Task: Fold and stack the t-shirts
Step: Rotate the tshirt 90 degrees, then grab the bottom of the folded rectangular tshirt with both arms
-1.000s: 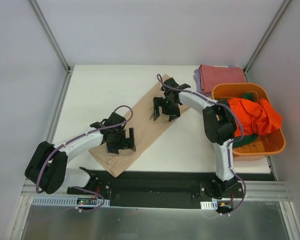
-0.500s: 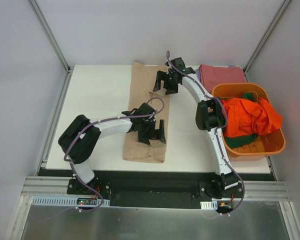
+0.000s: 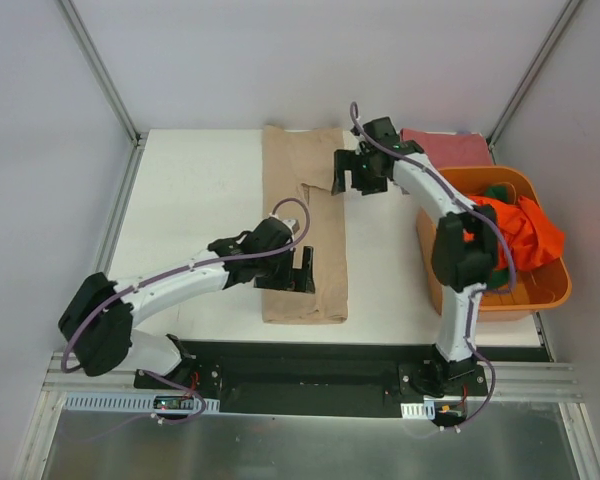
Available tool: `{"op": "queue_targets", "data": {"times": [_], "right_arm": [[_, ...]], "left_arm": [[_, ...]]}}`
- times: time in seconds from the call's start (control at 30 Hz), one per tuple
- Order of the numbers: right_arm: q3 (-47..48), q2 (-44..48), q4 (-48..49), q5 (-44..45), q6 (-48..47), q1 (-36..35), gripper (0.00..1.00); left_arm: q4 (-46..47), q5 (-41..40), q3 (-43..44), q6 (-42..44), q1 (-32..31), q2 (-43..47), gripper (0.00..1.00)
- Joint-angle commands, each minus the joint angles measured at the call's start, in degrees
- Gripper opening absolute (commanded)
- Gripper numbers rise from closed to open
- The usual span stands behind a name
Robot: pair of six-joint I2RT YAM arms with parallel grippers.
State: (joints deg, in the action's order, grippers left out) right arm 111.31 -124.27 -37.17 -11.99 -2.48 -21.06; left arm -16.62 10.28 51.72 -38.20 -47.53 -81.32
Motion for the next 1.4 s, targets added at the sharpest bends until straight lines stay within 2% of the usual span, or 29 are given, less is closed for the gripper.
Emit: {"op": "queue_targets", "data": {"times": [0.0,0.1,0.23,0.37,0.53,0.67,0.83,1.0,1.03,1.13,1.17,1.27,1.3,1.37], "right_arm": [[-23.69,21.39,8.40,3.56,1.15,-0.73,0.96],[-42.60,32.74,16.67,3.46,6.86,-3.19,0.95],[-56.26,42.60,18.62,5.39,10.56,-9.68,0.96],[-62.43,46.13,17.83,5.40,14.25,-16.37,0.97],[-64.90,46.40,14.94,6.80,17.68,-21.65,0.99],[-67.35,46.14,17.21,6.98,20.75,-24.29,0.95],[-69.03,44.29,17.92,6.36,23.92,-25.96,0.81],[-70.96,44.81,17.05,6.80,26.21,-26.58,0.67],[-71.31,45.25,16.78,7.24,26.30,-26.58,0.63],[-72.19,45.43,16.52,8.82,26.74,-26.58,0.41],[-72.46,45.43,16.34,9.35,27.17,-26.49,0.29],[-74.21,46.13,16.60,10.75,28.67,-26.58,0.04],[-74.65,46.39,16.34,11.45,29.11,-26.49,0.00],[-75.09,46.66,15.11,11.64,29.29,-26.49,0.00]], "left_arm": [[-11.05,-13.26,-3.99,2.34,0.24,7.13,0.99],[-11.33,-12.92,-7.16,2.34,0.24,9.42,0.91],[-11.07,-11.43,-7.87,1.81,0.24,8.55,0.83],[-10.89,-11.08,-7.34,1.54,0.15,5.39,0.74],[-10.45,-10.38,-7.87,1.63,0.07,3.63,0.67],[-9.66,-7.92,-8.75,1.54,-0.37,2.13,0.54],[-9.57,-6.86,-8.92,1.90,-1.07,0.64,0.47],[-9.66,-6.42,-9.45,2.07,-1.07,-0.42,0.28],[-9.66,-6.42,-9.54,2.16,-1.08,-0.42,0.22],[-9.74,-7.03,-9.89,2.16,-1.07,0.02,0.00],[-9.92,-7.29,-9.89,2.16,-1.08,0.28,0.00],[-10.97,-7.38,-10.06,2.25,-0.99,1.42,0.00],[-11.58,-7.73,-10.24,2.60,-0.99,2.04,0.00],[-13.16,-9.05,-11.03,2.60,-0.99,3.18,0.00]]}}
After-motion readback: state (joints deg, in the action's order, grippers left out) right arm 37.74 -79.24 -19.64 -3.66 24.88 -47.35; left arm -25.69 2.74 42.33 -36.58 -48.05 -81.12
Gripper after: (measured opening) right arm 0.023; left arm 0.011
